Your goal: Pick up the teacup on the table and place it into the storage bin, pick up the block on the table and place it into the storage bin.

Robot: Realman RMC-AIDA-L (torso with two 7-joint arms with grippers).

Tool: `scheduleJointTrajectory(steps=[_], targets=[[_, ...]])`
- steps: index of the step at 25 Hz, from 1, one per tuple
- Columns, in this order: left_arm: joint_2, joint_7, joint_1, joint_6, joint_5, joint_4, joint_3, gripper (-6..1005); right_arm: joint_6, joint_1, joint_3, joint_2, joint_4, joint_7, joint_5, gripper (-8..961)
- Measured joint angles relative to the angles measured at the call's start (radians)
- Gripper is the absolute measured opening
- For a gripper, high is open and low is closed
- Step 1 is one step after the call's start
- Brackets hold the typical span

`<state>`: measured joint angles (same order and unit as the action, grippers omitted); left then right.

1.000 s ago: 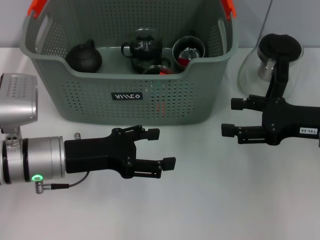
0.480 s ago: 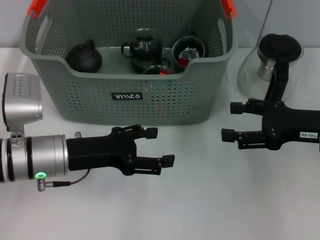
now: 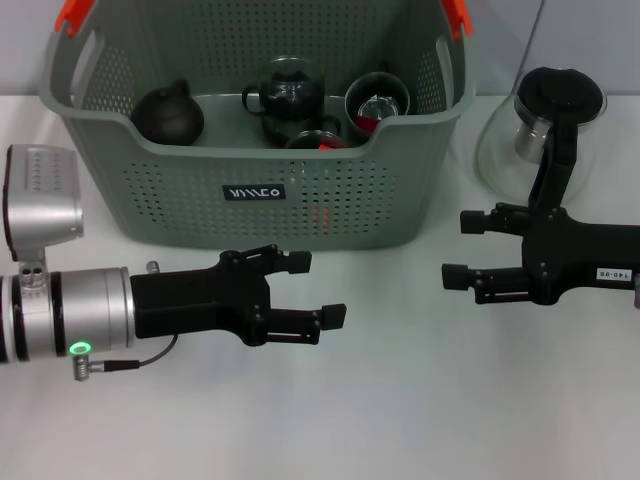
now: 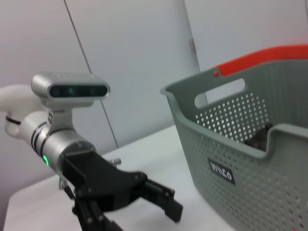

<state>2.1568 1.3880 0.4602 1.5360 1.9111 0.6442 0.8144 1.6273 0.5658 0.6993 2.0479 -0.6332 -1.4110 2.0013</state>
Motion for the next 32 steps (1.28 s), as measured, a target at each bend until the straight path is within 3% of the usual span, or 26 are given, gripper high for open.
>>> scheduleJointTrajectory(steps=[12, 32], targets=[[0.004, -0.001, 0.013, -0.001, -0.007, -0.002, -0.003, 952, -0.077, 0.028, 0.011, 0.006, 0.055, 0.003, 0.064, 947], [0.008, -0.002, 0.012, -0.001, -0.007, -0.012, -0.003, 952, -0.078, 0.023, 0.011, 0.009, 0.055, 0.008, 0.065, 946]])
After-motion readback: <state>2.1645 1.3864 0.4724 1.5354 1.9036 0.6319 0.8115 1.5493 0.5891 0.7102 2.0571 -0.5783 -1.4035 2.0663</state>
